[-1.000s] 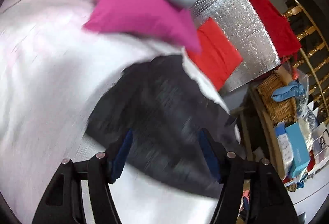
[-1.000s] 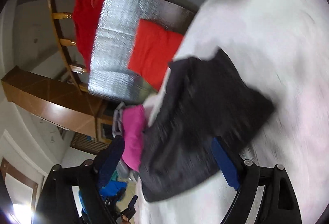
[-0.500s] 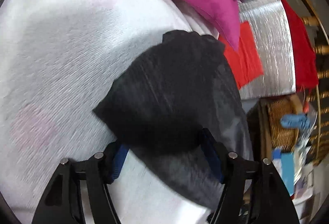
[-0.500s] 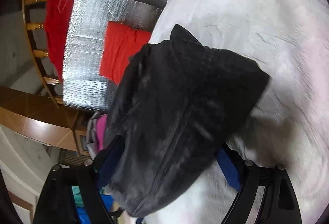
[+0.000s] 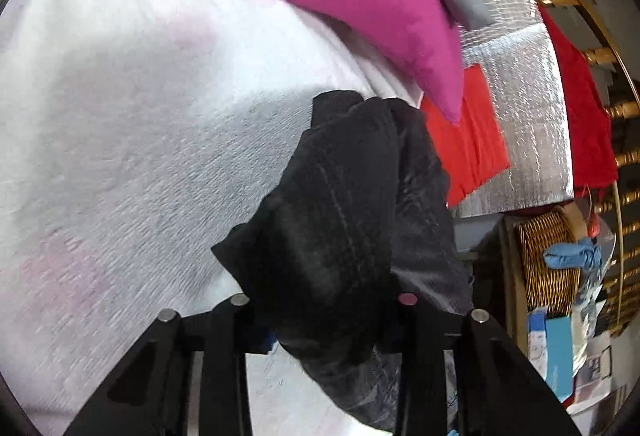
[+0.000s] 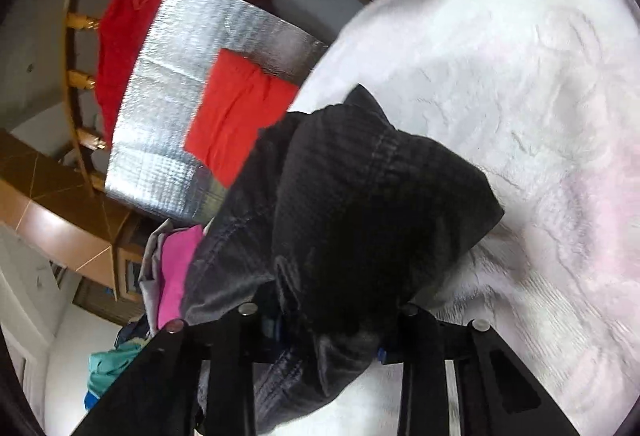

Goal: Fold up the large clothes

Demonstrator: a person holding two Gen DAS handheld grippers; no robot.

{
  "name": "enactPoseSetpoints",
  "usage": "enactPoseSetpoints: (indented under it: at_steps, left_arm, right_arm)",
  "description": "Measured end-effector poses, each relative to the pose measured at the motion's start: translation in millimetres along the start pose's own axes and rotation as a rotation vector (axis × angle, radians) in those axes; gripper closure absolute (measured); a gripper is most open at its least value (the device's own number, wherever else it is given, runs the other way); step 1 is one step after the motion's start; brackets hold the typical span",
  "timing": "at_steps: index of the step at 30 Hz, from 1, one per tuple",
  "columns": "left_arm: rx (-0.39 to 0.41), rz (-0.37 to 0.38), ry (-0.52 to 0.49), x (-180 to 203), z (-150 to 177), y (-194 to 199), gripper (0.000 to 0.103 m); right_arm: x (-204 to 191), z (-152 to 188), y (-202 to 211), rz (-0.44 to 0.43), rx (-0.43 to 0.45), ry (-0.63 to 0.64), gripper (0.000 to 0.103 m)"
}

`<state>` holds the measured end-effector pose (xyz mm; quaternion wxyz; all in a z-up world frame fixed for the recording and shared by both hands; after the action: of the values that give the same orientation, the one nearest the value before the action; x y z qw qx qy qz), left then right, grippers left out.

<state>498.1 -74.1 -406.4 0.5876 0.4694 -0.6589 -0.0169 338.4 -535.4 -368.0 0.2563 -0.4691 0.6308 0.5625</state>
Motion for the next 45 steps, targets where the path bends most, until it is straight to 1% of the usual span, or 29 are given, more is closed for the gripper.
enactPoseSetpoints:
  at_steps: [6,9,12,14,16,17,18,19,20,22,24,25,26,27,28,29,30,31,33,35,37,38,39,40,41,42,43,44,45]
  left_arm:
    - [-0.039,-0.021,-0.031,-16,39,50,0.069]
    - [-0.039,-0.041,-0.057,-25,59,76,0.069]
    - [-0.039,-0.047,-0.085,-37,80,98,0.069]
    - [-0.051,-0.055,-0.107,-41,91,106,0.067]
    - [-0.081,-0.071,-0.131,-41,97,108,0.058]
    - [-0.11,-0.093,-0.149,-41,98,107,0.054]
    - [-0.138,-0.111,-0.166,-43,102,113,0.048]
    - [-0.153,-0.115,-0.181,-44,106,119,0.046]
    - [-0.172,-0.118,-0.213,-44,110,130,0.046]
    - [-0.2,-0.133,-0.275,-39,117,145,0.046]
    - [-0.215,-0.168,-0.39,-27,126,169,0.046]
    - [-0.196,-0.184,-0.455,-16,126,181,0.046]
    - [-0.177,-0.188,-0.488,-8,124,187,0.046]
    - [-0.135,-0.176,-0.536,10,118,197,0.045]
    - [-0.115,-0.166,-0.555,19,114,199,0.043]
    - [-0.085,-0.144,-0.59,39,107,200,0.04]
    - [-0.071,-0.144,-0.611,49,102,196,0.037]
    - [-0.061,-0.157,-0.631,60,94,187,0.037]
    - [-0.06,-0.182,-0.659,83,79,159,0.037]
    - [-0.078,-0.209,-0.656,94,68,128,0.037]
    - [-0.127,-0.273,-0.661,98,59,85,0.036]
    - [-0.149,-0.297,-0.664,96,58,74,0.036]
    - [-0.194,-0.343,-0.667,89,58,51,0.036]
    - [-0.22,-0.36,-0.667,82,61,44,0.036]
    - [-0.254,-0.382,-0.666,78,63,27,0.036]
    - [-0.261,-0.396,-0.665,71,64,16,0.036]
    - [-0.245,-0.39,-0.671,71,64,14,0.035]
    - [-0.218,-0.38,-0.694,71,65,13,0.034]
    - [-0.213,-0.376,-0.731,74,66,9,0.034]
  right_arm:
    - [8,16,46,0.033,-0.051,0.019,0.071]
    - [17,30,72,0.051,-0.057,0.053,0.071]
    - [35,46,99,0.052,-0.074,0.028,0.071]
    - [48,52,108,0.072,-0.098,0.004,0.07]
    - [57,56,113,0.095,-0.121,-0.005,0.064]
    - [59,58,116,0.123,-0.134,-0.01,0.055]
    - [60,59,118,0.145,-0.145,-0.008,0.048]
    - [58,60,123,0.166,-0.164,0.013,0.036]
    - [54,62,129,0.176,-0.178,0.051,0.033]
    - [45,68,147,0.182,-0.188,0.139,0.033]
    - [28,74,164,0.173,-0.227,0.247,0.033]
    - [19,75,169,0.152,-0.24,0.283,0.033]
    - [8,76,173,0.131,-0.247,0.321,0.033]
    - [-7,75,177,0.11,-0.245,0.37,0.033]
    - [-17,74,178,0.094,-0.238,0.394,0.033]
    - [-32,71,175,0.068,-0.231,0.416,0.033]
    - [-44,70,170,0.047,-0.23,0.426,0.033]
    - [-58,67,160,0.029,-0.23,0.434,0.033]
    - [-77,64,135,0.031,-0.241,0.465,0.032]
    - [-93,62,95,0.065,-0.257,0.495,0.032]
    - [-98,61,61,0.103,-0.271,0.501,0.031]
    - [-99,59,39,0.127,-0.275,0.499,0.03]
    - [-97,58,21,0.15,-0.285,0.499,0.029]
    - [-95,58,6,0.177,-0.295,0.503,0.028]
    - [-91,59,-11,0.214,-0.316,0.515,0.026]
    - [-86,63,-29,0.252,-0.346,0.532,0.025]
    - [-81,65,-40,0.278,-0.373,0.546,0.024]
    - [-74,72,-53,0.313,-0.402,0.572,0.022]
    - [-72,75,-57,0.324,-0.408,0.596,0.022]
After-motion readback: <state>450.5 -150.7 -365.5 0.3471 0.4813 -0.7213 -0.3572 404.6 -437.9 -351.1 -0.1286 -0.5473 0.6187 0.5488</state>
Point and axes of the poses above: each gripper's, at about its wrist camera, not at the fingertips, and y roughly against the way its jaws point, x to its right, z to its underside, the point moved 5 cm from there along -y, roughly the way its jaws point, and after that the axes turned 7 degrees about -y, right-handed, at the moved point
